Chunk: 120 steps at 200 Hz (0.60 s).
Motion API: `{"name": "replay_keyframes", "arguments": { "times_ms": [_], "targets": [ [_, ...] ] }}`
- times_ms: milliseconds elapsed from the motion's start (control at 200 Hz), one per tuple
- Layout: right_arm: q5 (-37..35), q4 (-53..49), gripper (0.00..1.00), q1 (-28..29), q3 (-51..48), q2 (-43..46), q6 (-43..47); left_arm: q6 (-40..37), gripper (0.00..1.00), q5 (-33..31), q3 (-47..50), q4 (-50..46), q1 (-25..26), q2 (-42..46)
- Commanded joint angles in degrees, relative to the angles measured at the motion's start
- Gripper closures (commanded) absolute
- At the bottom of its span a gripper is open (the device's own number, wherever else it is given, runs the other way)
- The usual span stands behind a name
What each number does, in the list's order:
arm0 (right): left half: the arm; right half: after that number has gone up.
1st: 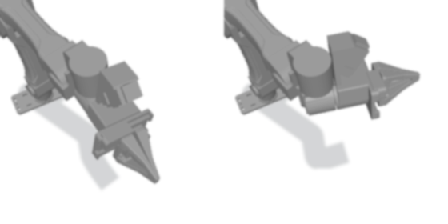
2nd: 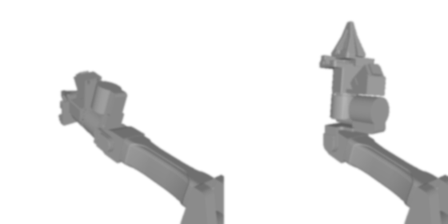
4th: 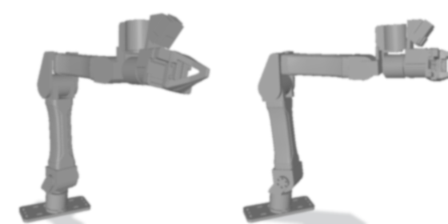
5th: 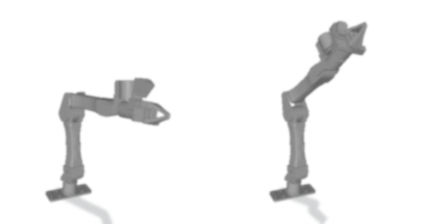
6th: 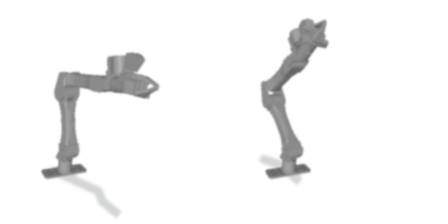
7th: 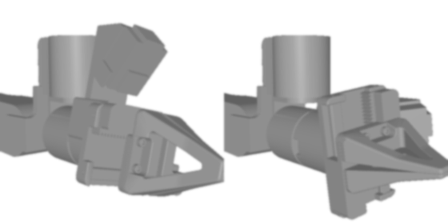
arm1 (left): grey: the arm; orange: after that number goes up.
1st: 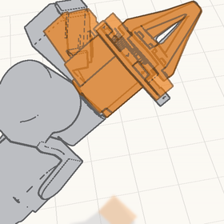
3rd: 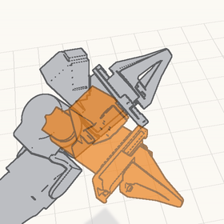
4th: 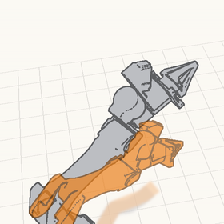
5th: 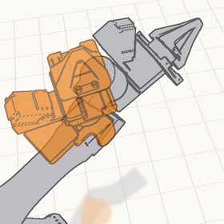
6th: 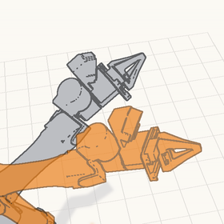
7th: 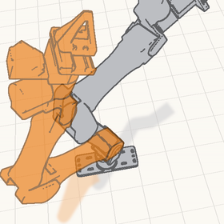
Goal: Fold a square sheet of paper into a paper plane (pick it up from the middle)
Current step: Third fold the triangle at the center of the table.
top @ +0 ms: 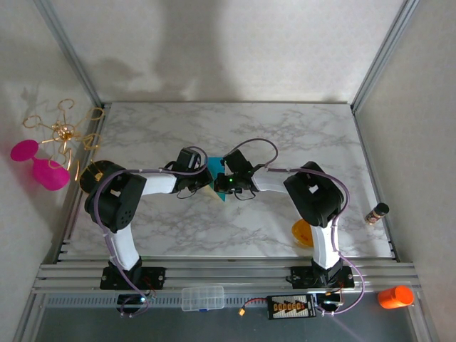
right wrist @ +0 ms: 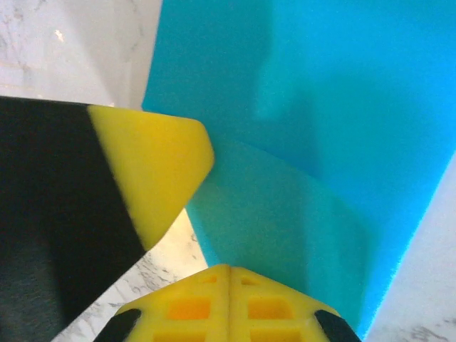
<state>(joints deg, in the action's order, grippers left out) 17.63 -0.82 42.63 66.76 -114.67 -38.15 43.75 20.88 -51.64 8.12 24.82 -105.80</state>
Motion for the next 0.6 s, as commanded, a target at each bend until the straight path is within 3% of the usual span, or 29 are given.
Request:
{"name": "replay_keyframes", "arguments": {
  "times_ms": [0, 381, 596],
  "targets": [
    [-1.1, -2.3, 1.0, 0.1, 0.0, -0.5, 1.0, 0.7, 0.96, -2.7, 1.3, -2.8, 0.1, -1.5],
    [1.0, -3.0, 1.0, 0.1, -10.4, 6.4, 2.0, 0.8, 0.99, -5.6, 2.0, -4.8, -0.3, -1.9],
    [1.8, -2.0, 1.0, 0.2, -17.1, 13.1, 3.1, 0.7, 0.99, -3.7, 2.8, -2.2, -0.3, -2.2]
  ]
}}
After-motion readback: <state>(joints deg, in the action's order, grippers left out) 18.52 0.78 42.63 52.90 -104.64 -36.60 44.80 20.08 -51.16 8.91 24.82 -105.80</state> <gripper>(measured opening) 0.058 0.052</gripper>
